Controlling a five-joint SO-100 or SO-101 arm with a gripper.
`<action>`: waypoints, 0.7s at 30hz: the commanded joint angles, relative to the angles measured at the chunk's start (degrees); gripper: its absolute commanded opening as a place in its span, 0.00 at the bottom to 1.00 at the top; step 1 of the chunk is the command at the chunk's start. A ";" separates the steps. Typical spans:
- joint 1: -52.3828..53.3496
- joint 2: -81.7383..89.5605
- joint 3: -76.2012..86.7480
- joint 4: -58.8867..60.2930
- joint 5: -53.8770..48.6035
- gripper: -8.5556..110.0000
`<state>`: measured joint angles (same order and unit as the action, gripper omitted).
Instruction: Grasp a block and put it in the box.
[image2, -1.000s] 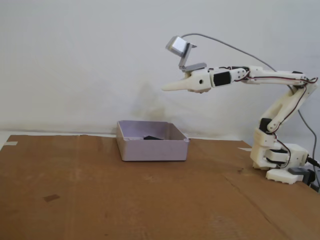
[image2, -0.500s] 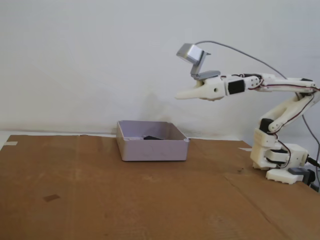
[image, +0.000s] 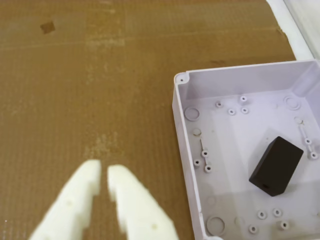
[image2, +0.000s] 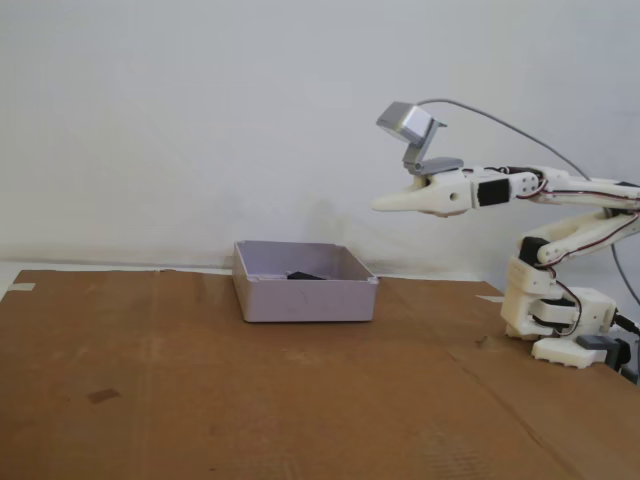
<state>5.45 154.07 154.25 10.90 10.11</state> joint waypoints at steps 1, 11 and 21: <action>-0.44 5.80 0.18 -1.85 -0.44 0.07; -0.44 14.33 7.91 -1.85 -0.44 0.07; -0.53 19.60 13.01 -1.85 -0.44 0.07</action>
<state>5.54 170.77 168.31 10.90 10.11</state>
